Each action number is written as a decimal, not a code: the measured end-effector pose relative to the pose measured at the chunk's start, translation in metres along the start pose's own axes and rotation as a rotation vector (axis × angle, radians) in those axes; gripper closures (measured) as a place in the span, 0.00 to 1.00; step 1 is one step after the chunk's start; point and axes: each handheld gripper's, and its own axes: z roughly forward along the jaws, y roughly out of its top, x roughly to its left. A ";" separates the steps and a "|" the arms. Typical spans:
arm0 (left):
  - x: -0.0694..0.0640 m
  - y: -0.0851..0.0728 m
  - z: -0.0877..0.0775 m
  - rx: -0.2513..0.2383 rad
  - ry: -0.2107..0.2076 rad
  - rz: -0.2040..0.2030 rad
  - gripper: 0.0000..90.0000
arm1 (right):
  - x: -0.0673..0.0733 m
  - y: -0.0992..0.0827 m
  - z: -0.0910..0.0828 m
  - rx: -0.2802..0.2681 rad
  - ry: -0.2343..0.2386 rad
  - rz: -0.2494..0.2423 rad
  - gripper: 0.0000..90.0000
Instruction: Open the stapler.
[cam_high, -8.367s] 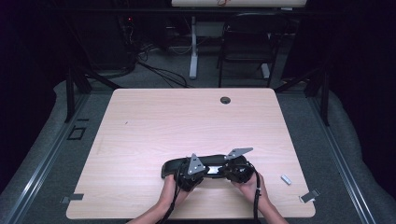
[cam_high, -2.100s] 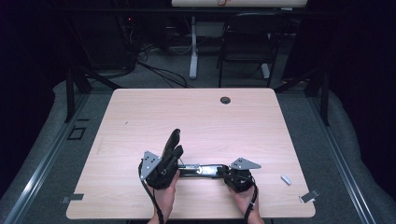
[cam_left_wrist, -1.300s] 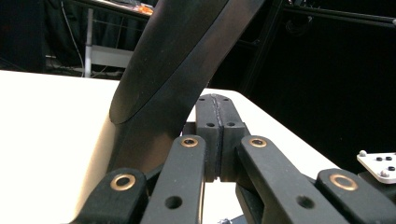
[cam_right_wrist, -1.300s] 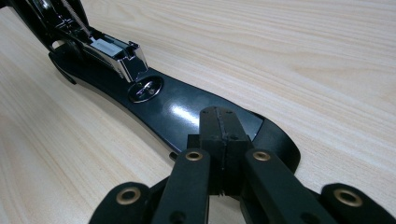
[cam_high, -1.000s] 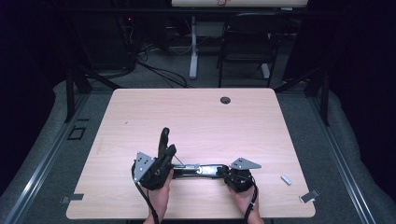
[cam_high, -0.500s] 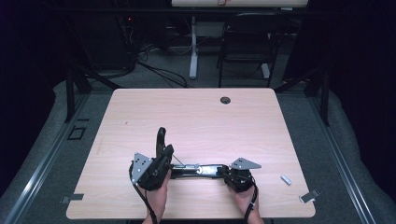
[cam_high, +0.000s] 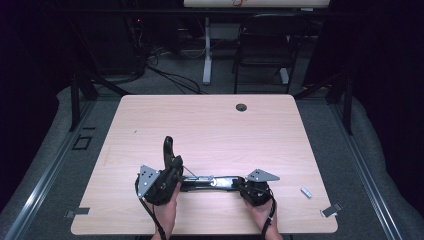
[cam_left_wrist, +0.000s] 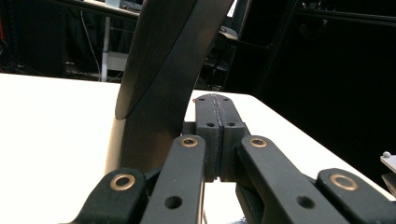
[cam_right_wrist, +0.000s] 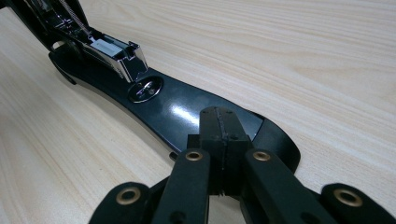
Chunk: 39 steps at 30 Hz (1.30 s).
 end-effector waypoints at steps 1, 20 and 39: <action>0.000 0.000 0.000 0.000 0.000 0.000 1.00 | 0.000 0.000 0.000 0.000 0.000 0.000 1.00; 0.005 0.001 -0.005 -0.011 0.018 0.000 1.00 | 0.000 0.000 0.000 0.001 0.000 0.000 1.00; 0.012 0.001 -0.011 -0.030 0.048 -0.011 1.00 | 0.000 0.000 0.000 -0.003 0.002 0.005 1.00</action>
